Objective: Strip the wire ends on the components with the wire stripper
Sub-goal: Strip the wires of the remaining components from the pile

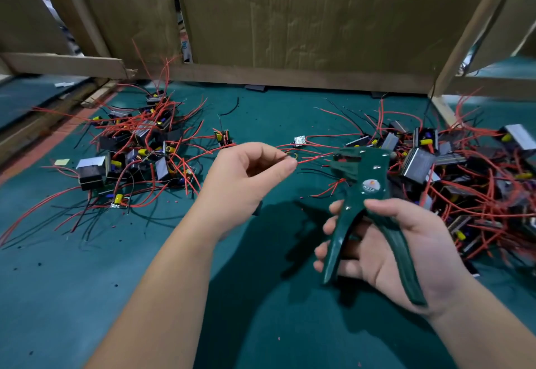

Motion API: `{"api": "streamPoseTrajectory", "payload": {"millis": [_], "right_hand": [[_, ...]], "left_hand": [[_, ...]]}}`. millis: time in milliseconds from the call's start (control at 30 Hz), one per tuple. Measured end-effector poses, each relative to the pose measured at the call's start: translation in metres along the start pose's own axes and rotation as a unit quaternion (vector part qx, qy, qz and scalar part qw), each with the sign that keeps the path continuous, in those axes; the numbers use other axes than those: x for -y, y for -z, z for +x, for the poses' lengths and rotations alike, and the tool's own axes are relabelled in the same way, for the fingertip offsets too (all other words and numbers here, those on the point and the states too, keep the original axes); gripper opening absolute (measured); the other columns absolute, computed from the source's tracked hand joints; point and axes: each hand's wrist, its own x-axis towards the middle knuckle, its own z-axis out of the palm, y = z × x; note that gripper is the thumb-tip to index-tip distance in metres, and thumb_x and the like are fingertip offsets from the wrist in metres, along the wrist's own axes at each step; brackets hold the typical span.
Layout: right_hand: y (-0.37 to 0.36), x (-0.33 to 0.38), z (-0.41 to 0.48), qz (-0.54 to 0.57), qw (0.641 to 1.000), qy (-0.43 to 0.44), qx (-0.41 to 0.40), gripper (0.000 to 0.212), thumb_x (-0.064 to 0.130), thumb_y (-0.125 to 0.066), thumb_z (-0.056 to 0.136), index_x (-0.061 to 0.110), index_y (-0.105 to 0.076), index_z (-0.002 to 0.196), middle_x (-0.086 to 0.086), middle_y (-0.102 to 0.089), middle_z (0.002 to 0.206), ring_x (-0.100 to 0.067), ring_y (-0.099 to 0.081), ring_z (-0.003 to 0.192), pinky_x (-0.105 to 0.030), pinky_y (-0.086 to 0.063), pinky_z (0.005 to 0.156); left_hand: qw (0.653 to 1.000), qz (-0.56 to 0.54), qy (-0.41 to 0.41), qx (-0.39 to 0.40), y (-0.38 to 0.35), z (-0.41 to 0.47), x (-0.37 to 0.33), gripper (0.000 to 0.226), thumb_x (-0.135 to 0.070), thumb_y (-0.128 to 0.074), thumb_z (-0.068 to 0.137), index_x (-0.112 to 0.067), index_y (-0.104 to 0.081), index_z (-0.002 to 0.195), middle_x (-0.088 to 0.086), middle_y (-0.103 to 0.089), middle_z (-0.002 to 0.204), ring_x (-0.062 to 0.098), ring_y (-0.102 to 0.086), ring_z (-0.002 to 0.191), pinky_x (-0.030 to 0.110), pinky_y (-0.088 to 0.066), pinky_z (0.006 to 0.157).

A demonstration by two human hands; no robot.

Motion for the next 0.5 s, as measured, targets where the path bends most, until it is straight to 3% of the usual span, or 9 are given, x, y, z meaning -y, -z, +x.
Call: {"api": "streamPoseTrajectory", "payload": {"millis": [133, 267, 500], "right_hand": [[-0.0019, -0.0053, -0.0011, -0.018, 0.996, -0.038, 0.073, 0.058, 0.026, -0.082, 0.05, -0.001, -0.065, 0.098, -0.025, -0.059, 0.084, -0.043, -0.062, 0.07, -0.056, -0.053, 0.068], [-0.004, -0.0068, -0.0043, -0.01, 0.988, -0.041, 0.145, 0.051, 0.025, -0.08, 0.06, 0.002, -0.065, 0.102, -0.025, -0.06, 0.086, -0.044, -0.062, 0.075, -0.057, -0.051, 0.073], [-0.0047, -0.0079, -0.0058, -0.037, 0.983, -0.029, 0.176, 0.046, 0.025, -0.076, 0.068, 0.0, -0.064, 0.104, -0.026, -0.061, 0.087, -0.045, -0.062, 0.076, -0.056, -0.049, 0.073]], "left_hand": [[0.999, -0.037, -0.01, -0.026, 0.0009, 0.0007, -0.0021, 0.008, -0.012, -0.071, 0.081, -0.016, -0.072, 0.074, -0.015, -0.055, 0.051, -0.002, -0.04, 0.047, 0.009, -0.032, 0.046], [0.998, -0.054, 0.002, -0.03, 0.0019, -0.0006, -0.0045, 0.009, -0.006, -0.07, 0.081, -0.013, -0.072, 0.075, -0.016, -0.048, 0.042, -0.003, -0.037, 0.037, 0.008, -0.031, 0.04], [0.998, -0.059, 0.008, -0.029, -0.0009, -0.0004, -0.0041, 0.013, -0.007, -0.071, 0.081, -0.015, -0.071, 0.07, -0.015, -0.036, 0.044, 0.001, -0.028, 0.041, 0.015, -0.026, 0.041]]}}
